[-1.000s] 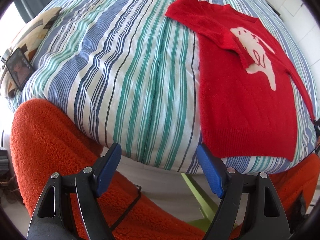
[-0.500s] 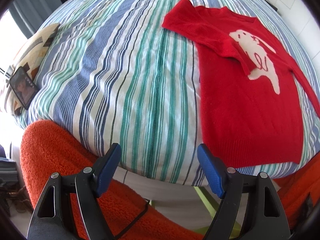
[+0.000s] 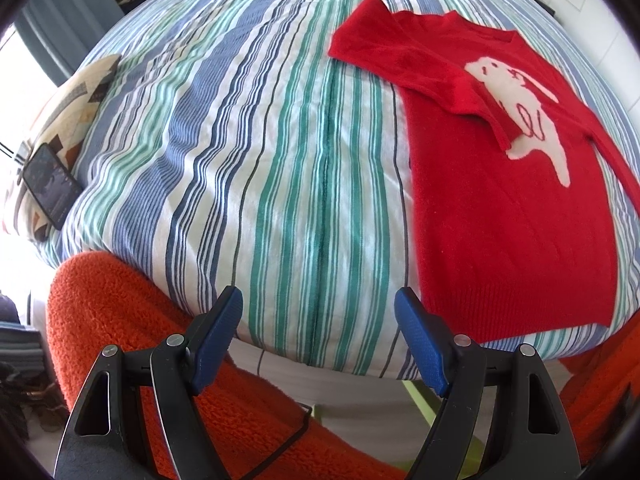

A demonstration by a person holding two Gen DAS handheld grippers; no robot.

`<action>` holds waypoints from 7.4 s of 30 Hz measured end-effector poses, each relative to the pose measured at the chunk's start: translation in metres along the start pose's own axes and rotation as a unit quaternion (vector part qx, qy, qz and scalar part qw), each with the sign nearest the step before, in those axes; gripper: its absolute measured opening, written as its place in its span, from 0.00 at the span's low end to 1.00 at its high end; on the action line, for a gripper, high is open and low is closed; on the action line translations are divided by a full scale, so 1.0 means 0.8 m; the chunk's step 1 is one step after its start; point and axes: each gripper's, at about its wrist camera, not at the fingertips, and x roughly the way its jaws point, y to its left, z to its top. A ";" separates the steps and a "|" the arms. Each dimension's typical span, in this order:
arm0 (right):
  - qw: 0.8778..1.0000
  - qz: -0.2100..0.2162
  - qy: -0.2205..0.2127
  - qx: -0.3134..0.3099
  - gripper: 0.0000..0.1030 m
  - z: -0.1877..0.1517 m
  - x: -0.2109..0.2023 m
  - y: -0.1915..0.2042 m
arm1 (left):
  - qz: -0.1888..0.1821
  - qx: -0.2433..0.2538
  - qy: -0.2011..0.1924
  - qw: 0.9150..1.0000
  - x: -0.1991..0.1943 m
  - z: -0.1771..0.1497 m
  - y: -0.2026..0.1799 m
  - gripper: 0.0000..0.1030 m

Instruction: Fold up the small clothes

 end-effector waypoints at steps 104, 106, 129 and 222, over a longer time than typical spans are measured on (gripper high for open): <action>0.990 0.108 -0.080 -0.050 0.61 -0.133 -0.161 0.070 | 0.065 -0.262 -0.050 0.962 0.148 0.175 0.322 0.07; 0.990 0.108 -0.082 -0.048 0.61 -0.133 -0.162 0.070 | 0.063 -0.274 -0.071 0.957 0.130 0.172 0.323 0.10; 0.991 0.106 -0.068 -0.038 0.61 -0.130 -0.152 0.063 | 0.120 -0.228 -0.046 0.965 0.174 0.199 0.300 0.23; 0.931 0.314 -0.016 -0.186 0.54 -0.001 -0.111 0.407 | 0.046 -0.112 -0.131 0.984 0.138 0.131 0.071 0.93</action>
